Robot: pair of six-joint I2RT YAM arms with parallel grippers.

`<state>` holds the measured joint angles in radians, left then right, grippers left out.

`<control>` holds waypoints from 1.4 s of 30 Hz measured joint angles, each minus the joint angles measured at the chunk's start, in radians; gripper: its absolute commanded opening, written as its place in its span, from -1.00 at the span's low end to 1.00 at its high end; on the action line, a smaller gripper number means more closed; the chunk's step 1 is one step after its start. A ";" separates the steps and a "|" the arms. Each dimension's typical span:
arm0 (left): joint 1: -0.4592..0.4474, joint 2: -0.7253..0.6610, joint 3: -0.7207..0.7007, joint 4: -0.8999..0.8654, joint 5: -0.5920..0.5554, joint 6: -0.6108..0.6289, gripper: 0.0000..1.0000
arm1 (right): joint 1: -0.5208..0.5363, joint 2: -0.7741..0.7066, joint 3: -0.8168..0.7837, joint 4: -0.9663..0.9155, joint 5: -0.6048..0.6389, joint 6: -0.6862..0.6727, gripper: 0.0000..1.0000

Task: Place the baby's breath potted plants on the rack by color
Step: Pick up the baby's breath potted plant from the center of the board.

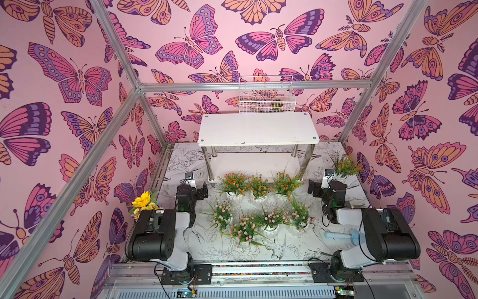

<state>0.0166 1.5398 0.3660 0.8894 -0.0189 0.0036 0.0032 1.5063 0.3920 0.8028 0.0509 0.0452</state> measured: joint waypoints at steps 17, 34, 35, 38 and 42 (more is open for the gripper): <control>0.000 0.000 0.000 0.000 0.000 0.000 0.98 | 0.000 0.000 0.000 0.000 0.000 0.000 0.98; -0.039 -0.018 -0.018 0.018 -0.067 0.014 0.98 | 0.000 0.000 0.000 0.001 0.000 0.000 0.98; -0.046 -0.035 -0.032 0.023 -0.093 0.014 0.98 | 0.000 0.000 0.001 0.000 0.000 0.000 0.98; -0.068 -0.129 -0.060 -0.028 -0.186 0.012 0.98 | 0.000 -0.018 0.027 -0.072 0.002 0.000 0.98; -0.092 -0.315 -0.058 -0.122 -0.273 -0.011 0.98 | 0.000 -0.082 0.171 -0.331 0.068 0.019 0.98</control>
<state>-0.0753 1.2251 0.3080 0.7670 -0.2920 -0.0078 0.0032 1.4239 0.5632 0.4717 0.1188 0.0639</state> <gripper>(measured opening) 0.989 0.990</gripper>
